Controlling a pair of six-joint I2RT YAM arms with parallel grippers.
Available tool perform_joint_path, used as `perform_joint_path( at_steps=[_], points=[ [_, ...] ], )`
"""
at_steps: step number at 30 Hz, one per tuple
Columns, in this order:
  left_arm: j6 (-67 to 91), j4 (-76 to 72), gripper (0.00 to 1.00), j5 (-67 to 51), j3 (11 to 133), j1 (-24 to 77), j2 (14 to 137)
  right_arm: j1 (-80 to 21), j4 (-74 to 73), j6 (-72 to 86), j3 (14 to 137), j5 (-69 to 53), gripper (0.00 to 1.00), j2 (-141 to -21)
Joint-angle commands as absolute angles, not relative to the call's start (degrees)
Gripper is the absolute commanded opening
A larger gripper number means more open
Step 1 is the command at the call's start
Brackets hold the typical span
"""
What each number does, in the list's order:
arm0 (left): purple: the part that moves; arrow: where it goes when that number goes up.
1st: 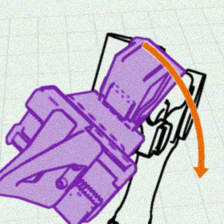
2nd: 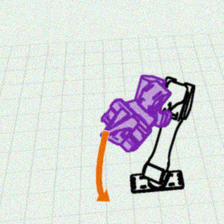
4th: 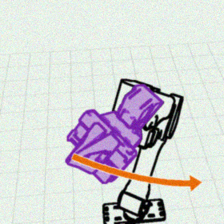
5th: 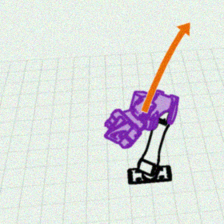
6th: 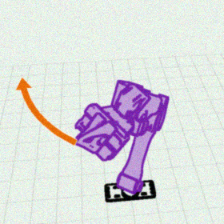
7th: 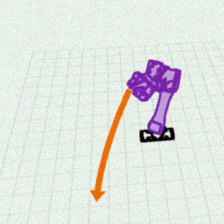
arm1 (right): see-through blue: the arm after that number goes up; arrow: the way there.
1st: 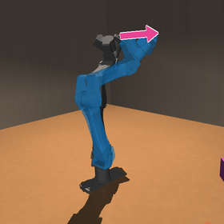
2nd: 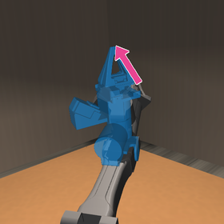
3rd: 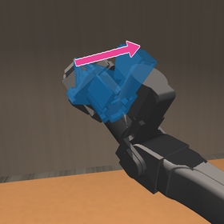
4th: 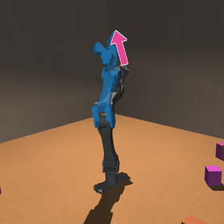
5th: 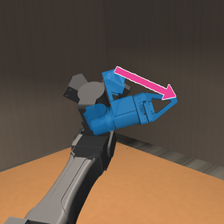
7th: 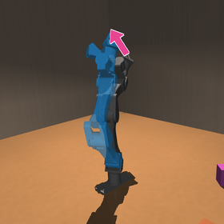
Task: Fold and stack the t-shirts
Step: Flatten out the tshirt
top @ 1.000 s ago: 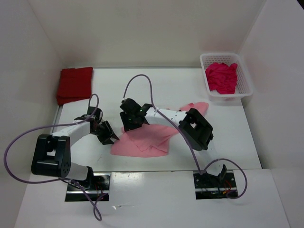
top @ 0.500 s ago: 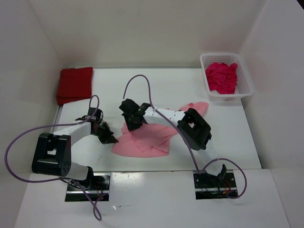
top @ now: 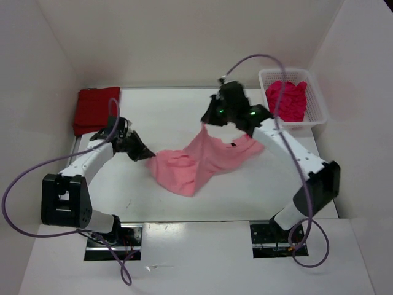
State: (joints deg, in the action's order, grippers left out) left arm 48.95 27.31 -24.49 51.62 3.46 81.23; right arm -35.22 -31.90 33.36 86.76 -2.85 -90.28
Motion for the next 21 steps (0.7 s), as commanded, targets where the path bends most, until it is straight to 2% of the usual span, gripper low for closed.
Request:
perform_joint_path(
  at_steps=[1,4,8,15,19,21],
  points=[
    [51.9,26.3,0.00,-30.7,62.5,0.4,78.6,-22.7,-30.1,35.1,88.6,-8.6,0.00,-80.5],
    [54.7,25.0,0.00,-33.4,72.1,-2.4,78.6,-17.9,-32.5,34.0,98.3,-8.1,0.00,-77.1],
    [58.2,23.4,0.00,-41.0,80.5,-7.5,78.6,-17.3,-37.3,31.9,114.6,-4.3,0.00,-75.8],
    [67.0,17.7,0.00,-50.7,91.5,-14.2,78.0,-17.3,-39.9,32.7,129.3,-3.3,0.00,-73.7],
    [69.1,17.1,0.00,-50.1,96.8,-15.5,78.0,-19.9,-40.6,32.7,138.4,-0.3,0.00,-74.9],
    [69.1,16.5,0.00,-49.5,96.9,-15.5,78.0,-20.5,-41.3,31.9,139.2,3.5,0.00,-76.3]
  ],
)
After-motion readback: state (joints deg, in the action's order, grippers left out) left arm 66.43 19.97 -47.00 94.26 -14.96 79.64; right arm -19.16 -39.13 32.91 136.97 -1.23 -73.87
